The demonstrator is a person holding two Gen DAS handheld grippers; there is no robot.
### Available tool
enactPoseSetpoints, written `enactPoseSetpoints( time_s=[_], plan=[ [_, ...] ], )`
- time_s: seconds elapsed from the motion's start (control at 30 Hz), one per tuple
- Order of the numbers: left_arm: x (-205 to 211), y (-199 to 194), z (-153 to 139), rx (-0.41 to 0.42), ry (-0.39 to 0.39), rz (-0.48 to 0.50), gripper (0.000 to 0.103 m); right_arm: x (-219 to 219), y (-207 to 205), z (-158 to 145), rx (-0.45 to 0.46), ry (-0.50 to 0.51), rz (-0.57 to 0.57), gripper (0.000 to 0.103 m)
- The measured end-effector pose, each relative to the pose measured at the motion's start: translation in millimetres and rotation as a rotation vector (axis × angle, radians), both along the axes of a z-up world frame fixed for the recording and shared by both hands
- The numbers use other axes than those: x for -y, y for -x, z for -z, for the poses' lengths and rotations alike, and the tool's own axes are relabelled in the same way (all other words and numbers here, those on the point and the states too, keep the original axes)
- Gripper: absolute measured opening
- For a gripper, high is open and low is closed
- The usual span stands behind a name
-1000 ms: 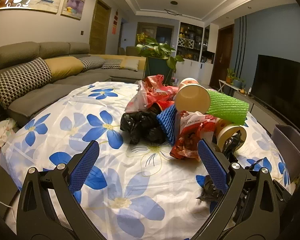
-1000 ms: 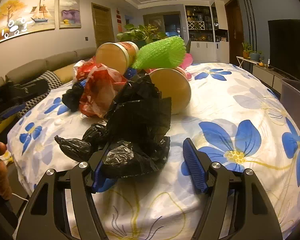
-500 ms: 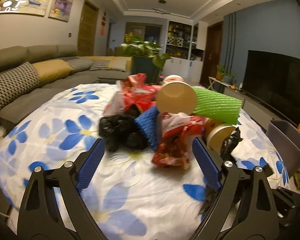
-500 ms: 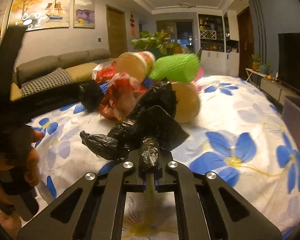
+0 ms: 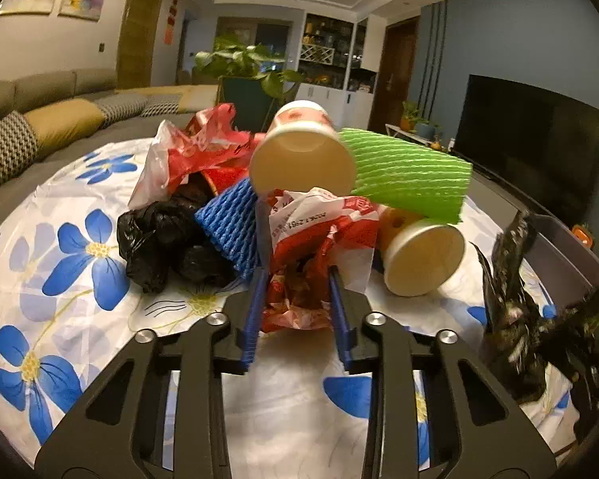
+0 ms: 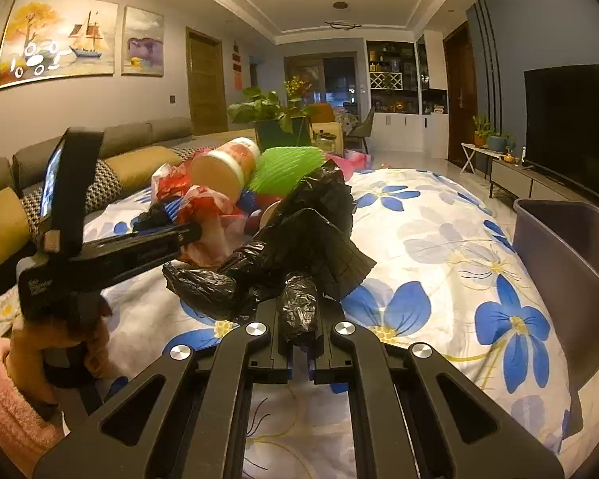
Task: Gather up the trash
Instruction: 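Lift the black bag with the right tool while the left tool grasps the red snack bag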
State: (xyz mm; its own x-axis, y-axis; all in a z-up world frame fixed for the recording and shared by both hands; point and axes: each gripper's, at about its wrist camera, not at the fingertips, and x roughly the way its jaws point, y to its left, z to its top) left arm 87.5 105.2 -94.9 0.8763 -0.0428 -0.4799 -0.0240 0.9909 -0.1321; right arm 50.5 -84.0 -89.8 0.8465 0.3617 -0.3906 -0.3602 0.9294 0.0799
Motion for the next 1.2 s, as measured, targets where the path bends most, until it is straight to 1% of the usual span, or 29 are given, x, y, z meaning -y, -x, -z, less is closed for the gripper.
enactPoseSetpoints(
  time_s=[0.1,0.23,0.37,0.5,0.63,0.7,0.77,0.87,0.97,1.2],
  plan=[
    [3,13,-4,0.026,-0.011,0.013,0.017,3,2,-2,0.002,-0.006,0.01,0.006],
    [4,29,-10,0.061,-0.004,0.031,0.014,6,3,-3,0.006,-0.005,0.015,0.006],
    [6,37,-10,0.068,-0.017,0.041,0.014,9,6,-5,0.01,-0.008,0.017,0.006],
    [0,46,-9,0.068,0.014,0.055,0.014,10,10,-6,0.018,-0.007,0.021,0.006],
    [0,51,-5,0.054,0.008,0.071,0.014,11,12,-7,0.014,-0.007,0.025,0.006],
    [-1,55,-5,0.049,0.018,0.08,0.014,11,13,-8,0.015,-0.006,0.026,0.006],
    [1,59,-7,0.056,0.029,0.1,0.013,11,14,-8,0.017,-0.005,0.029,0.006],
    [7,65,-10,0.072,0.022,0.117,0.014,13,17,-11,0.025,-0.006,0.036,0.006],
    [9,69,-12,0.072,0.041,0.144,0.013,16,19,-12,0.031,-0.005,0.044,0.006],
    [19,74,-15,0.083,0.023,0.165,0.013,20,26,-17,0.043,-0.008,0.067,0.006]
  ],
)
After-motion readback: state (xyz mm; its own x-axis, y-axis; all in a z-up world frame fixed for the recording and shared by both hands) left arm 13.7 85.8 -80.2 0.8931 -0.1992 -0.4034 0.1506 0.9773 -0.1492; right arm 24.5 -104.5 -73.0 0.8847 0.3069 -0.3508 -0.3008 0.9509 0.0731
